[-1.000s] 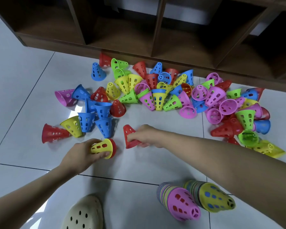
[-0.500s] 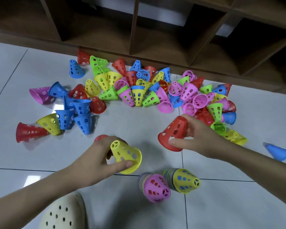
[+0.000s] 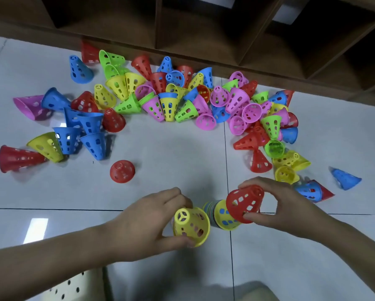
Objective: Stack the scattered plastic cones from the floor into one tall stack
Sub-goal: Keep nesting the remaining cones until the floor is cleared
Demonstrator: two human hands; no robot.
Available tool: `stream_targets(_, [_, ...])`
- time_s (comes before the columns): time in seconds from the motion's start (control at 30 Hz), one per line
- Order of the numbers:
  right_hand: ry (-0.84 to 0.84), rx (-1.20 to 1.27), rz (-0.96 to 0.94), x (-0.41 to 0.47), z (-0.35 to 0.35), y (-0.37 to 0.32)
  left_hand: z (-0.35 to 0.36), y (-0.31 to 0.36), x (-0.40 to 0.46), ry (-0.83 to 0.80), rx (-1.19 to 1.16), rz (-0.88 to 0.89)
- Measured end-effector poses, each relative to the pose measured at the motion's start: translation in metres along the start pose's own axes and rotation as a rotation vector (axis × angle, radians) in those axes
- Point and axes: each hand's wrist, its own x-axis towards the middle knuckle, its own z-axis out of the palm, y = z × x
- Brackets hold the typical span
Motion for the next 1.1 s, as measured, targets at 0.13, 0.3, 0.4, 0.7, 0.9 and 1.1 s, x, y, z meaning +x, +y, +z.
stream_targets(0.13, [-0.049, -0.034, -0.035, -0.002, 0.01, 0.006, 0.017, 0.001, 0.001, -0.045, 0.013, 0.008])
stream_targets(0.3, [-0.08, -0.044, -0.063, 0.0, 0.017, 0.01, 0.025, -0.003, -0.002, -0.105, 0.002, 0.012])
stream_targets(0.4, [-0.088, -0.043, -0.086, 0.001, 0.018, 0.012, 0.023, -0.01, -0.005, -0.087, -0.061, -0.033])
stream_targets(0.7, [-0.035, 0.006, -0.173, 0.029, 0.019, -0.008, -0.015, -0.096, -0.042, 0.162, -0.006, -0.292])
stream_targets(0.9, [-0.126, 0.031, -0.246, 0.094, 0.043, -0.046, -0.043, -0.162, -0.072, 0.413, -0.01, -0.607])
stream_targets(1.1, [-0.18, 0.009, -0.372, 0.183, 0.101, -0.085, -0.067, -0.209, -0.063, 0.284, 0.381, -0.593])
